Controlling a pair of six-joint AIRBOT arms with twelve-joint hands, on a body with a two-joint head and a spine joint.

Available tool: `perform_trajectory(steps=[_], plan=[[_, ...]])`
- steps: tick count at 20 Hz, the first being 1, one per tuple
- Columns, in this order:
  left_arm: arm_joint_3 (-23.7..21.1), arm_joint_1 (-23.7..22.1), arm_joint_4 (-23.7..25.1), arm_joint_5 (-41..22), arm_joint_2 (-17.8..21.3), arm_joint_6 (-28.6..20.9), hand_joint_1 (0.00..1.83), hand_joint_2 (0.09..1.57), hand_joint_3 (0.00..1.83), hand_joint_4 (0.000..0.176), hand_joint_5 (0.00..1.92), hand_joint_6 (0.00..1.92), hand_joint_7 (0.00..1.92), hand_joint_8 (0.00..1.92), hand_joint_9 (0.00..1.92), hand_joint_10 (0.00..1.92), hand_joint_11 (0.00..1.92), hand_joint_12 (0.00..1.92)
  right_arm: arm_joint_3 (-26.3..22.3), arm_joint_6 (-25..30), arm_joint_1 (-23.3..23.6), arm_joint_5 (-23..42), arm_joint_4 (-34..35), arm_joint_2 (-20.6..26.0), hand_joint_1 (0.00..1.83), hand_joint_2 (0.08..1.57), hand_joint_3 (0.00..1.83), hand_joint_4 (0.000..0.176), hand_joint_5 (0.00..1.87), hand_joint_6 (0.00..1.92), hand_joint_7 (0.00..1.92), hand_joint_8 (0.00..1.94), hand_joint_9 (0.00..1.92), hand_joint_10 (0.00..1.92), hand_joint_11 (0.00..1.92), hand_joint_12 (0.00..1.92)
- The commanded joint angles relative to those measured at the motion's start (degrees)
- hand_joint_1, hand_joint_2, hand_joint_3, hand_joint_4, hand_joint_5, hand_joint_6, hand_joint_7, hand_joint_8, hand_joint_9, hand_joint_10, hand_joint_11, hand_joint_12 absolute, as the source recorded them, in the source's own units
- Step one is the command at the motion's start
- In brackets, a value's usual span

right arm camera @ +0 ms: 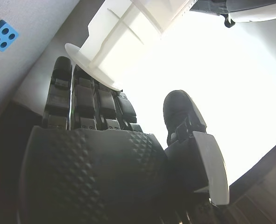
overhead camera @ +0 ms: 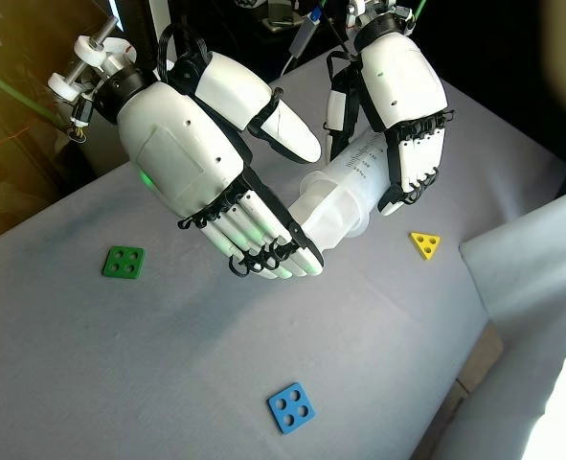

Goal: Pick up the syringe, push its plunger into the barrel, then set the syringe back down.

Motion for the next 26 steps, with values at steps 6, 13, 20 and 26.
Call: perform_trajectory(steps=[6, 13, 20, 26], plan=[[-0.16, -1.67, 6.82, 3.23, -0.69, -1.63, 1.36, 1.15, 0.0, 0.0, 0.85, 1.07, 0.92, 1.12, 0.81, 1.32, 0.65, 0.99, -1.4, -0.03, 1.16, 9.58, -5.71, -2.72, 0.0, 1.4, 0.0, 0.0, 0.09, 0.0, 0.09, 0.0, 0.07, 0.0, 0.0, 0.23], [-0.12, -1.7, 6.8, 3.23, -0.69, -1.59, 1.37, 1.14, 0.0, 0.0, 0.87, 1.01, 0.96, 1.09, 0.84, 1.28, 0.7, 0.94, -1.89, 0.2, 1.15, 9.57, -5.71, -5.07, 0.0, 1.4, 0.0, 0.0, 0.11, 0.0, 0.12, 0.0, 0.1, 0.01, 0.0, 0.34], [-0.13, -1.69, 6.8, 3.23, -0.69, -1.49, 1.36, 1.16, 0.0, 0.0, 0.84, 1.05, 0.91, 1.15, 0.82, 1.34, 0.66, 1.04, -3.06, 0.67, 1.15, 9.31, -5.71, -6.44, 0.0, 1.41, 0.0, 0.0, 0.1, 0.0, 0.1, 0.0, 0.07, 0.0, 0.0, 0.23], [-0.18, -1.72, 6.8, 3.23, -0.7, -1.49, 1.36, 1.16, 0.0, 0.0, 0.82, 1.07, 0.92, 1.13, 0.82, 1.33, 0.66, 1.0, -2.99, 0.6, 2.1, 7.35, -5.73, -2.09, 0.0, 1.4, 0.0, 0.0, 0.11, 0.0, 0.11, 0.0, 0.08, 0.0, 0.0, 0.29]])
